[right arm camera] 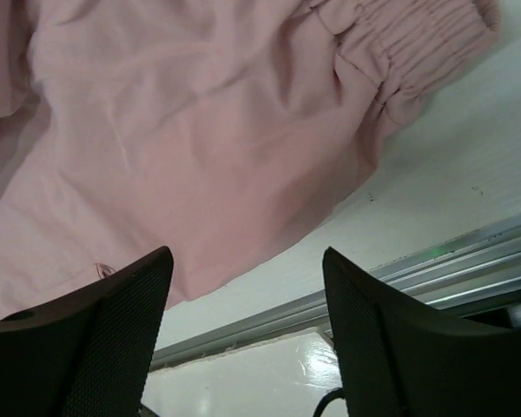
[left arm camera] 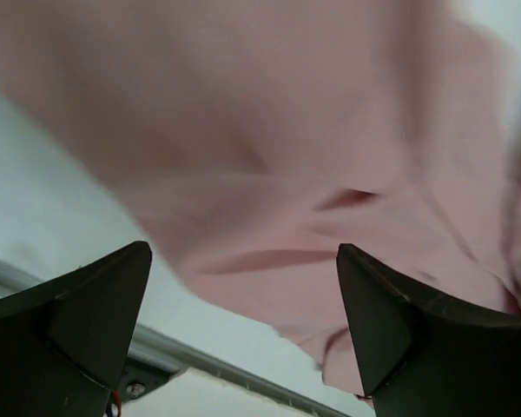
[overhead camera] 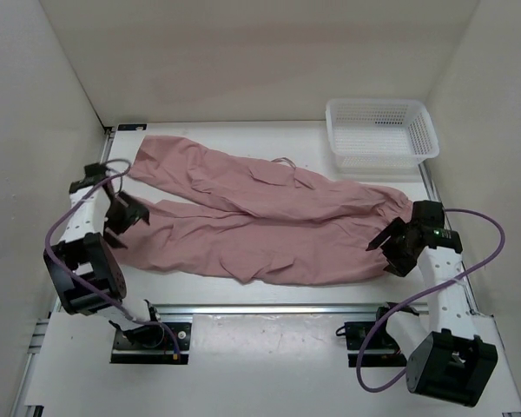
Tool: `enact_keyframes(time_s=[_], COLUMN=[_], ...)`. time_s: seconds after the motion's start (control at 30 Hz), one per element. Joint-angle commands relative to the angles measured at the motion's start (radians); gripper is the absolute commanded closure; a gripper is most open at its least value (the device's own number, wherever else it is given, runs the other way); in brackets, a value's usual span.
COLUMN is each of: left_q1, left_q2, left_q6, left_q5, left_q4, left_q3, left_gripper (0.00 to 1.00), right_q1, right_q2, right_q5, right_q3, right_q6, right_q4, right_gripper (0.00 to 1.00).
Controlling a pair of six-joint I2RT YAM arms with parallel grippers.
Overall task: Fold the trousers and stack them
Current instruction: Flatten the trousers out
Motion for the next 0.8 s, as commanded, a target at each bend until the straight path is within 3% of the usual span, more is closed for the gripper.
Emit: enact_keyframes(time_s=[0.0, 0.2, 0.3, 0.33, 0.43, 0.5, 0.53, 0.6, 0.77], left_q1=[0.160, 0.254, 0.278, 0.278, 0.278, 0.278, 0.278, 0.278, 0.278], left_q2=[-0.051, -0.051, 0.039, 0.092, 0.157, 0.183, 0.183, 0.171, 0.255], left_q6=[0.019, -0.020, -0.031, -0.031, -0.040, -0.040, -0.040, -0.040, -0.040], left_q5=[0.027, -0.036, -0.047, -0.047, -0.045, -0.085, -0.085, -0.139, -0.271], left_q4=[0.001, -0.038, 0.013, 0.025, 0.060, 0.076, 0.088, 0.088, 0.073], left_q3=[-0.098, -0.011, -0.001, -0.001, -0.021, -0.049, -0.049, -0.049, 0.009], left_gripper=[0.00, 0.02, 0.04, 0.04, 0.06, 0.21, 0.24, 0.18, 0.18], right_q1=[0.003, 0.003, 0.003, 0.003, 0.003, 0.003, 0.003, 0.003, 0.003], right_q2=[-0.032, 0.022, 0.049, 0.061, 0.074, 0.074, 0.074, 0.074, 0.094], right_q5=[-0.057, -0.098, -0.111, -0.111, -0.111, -0.121, -0.121, -0.121, -0.131], right_q3=[0.009, 0.032, 0.051, 0.051, 0.071, 0.081, 0.081, 0.081, 0.111], right_q6=[-0.031, -0.061, -0.061, -0.061, -0.052, -0.043, -0.032, -0.023, -0.014], right_q4=[0.013, 0.034, 0.045, 0.045, 0.045, 0.036, 0.036, 0.036, 0.036], right_gripper=[0.25, 0.20, 0.20, 0.12, 0.05, 0.04, 0.04, 0.04, 0.03])
